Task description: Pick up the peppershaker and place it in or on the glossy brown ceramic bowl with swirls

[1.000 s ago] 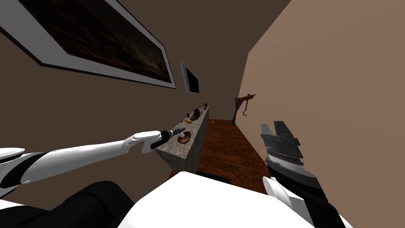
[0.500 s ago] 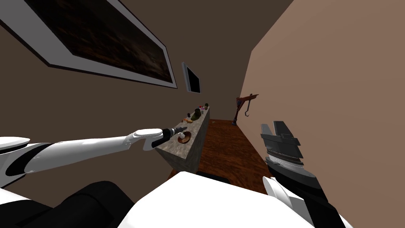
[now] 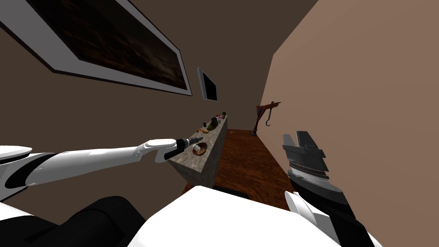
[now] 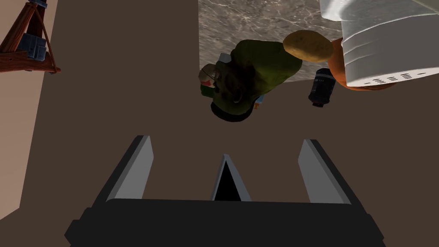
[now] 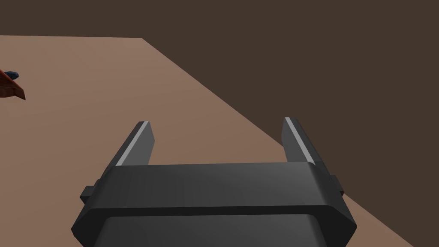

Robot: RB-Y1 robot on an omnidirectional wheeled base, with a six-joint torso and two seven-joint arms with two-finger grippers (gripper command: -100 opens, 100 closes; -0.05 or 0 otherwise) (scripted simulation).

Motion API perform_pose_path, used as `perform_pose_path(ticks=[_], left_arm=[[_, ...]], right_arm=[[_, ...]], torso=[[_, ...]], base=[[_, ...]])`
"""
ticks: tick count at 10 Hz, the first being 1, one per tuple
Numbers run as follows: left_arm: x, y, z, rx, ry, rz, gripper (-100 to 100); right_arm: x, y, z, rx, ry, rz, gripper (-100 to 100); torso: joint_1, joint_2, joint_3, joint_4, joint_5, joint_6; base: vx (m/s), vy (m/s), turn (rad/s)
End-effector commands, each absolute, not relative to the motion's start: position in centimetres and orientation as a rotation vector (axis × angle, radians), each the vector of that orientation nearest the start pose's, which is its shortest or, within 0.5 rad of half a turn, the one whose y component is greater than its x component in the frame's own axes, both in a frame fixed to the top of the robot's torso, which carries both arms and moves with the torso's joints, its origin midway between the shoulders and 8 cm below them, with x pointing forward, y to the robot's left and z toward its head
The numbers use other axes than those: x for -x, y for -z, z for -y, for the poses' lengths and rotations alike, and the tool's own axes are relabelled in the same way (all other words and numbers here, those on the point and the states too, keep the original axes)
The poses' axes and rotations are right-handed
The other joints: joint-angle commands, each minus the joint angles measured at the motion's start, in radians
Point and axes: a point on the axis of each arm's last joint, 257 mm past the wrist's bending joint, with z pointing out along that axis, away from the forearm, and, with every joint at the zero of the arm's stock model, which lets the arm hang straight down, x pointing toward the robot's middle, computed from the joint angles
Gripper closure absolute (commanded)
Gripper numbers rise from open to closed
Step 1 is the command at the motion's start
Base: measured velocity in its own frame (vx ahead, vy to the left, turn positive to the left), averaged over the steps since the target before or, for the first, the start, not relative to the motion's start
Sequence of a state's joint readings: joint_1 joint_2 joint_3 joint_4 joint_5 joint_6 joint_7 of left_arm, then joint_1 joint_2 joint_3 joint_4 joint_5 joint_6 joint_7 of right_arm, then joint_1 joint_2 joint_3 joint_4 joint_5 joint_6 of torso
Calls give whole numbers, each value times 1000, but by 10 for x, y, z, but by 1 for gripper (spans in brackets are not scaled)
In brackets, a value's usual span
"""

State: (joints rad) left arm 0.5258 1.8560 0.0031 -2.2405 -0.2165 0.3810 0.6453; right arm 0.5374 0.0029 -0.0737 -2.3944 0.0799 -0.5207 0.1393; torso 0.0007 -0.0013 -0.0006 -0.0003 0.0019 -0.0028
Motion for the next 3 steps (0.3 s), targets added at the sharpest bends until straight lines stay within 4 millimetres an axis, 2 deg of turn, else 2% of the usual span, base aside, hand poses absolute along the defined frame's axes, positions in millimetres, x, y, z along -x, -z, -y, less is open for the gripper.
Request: perform_pose_path(ticks=[1, 3], left_arm=[[-438, 116, -363, 137, 271, -2061, 0], [-438, 116, -363, 137, 271, -2061, 0]], right_arm=[[-311, -67, 288, -467, -1053, -616, 0], [-311, -67, 288, -467, -1053, -616, 0]], torso=[[0, 0, 0, 0, 0, 0], [0, 0, 0, 0, 0, 0]], base=[[0, 0, 0], [0, 0, 0]])
